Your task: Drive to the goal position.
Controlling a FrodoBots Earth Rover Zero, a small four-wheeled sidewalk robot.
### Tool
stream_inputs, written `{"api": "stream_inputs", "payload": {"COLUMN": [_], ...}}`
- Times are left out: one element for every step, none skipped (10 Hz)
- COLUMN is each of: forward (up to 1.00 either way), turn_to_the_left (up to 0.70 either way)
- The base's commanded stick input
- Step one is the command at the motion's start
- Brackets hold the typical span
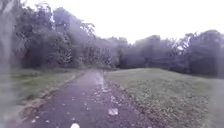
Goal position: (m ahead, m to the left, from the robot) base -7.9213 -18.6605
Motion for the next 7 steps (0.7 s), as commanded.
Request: {"api": "stream_inputs", "payload": {"forward": [0.70, 0.70, 0.70, 0.70, 0.70, 0.70, 0.70], "turn_to_the_left": [-0.35, -0.35, -0.35, -0.35, -0.35, -0.35, -0.35]}}
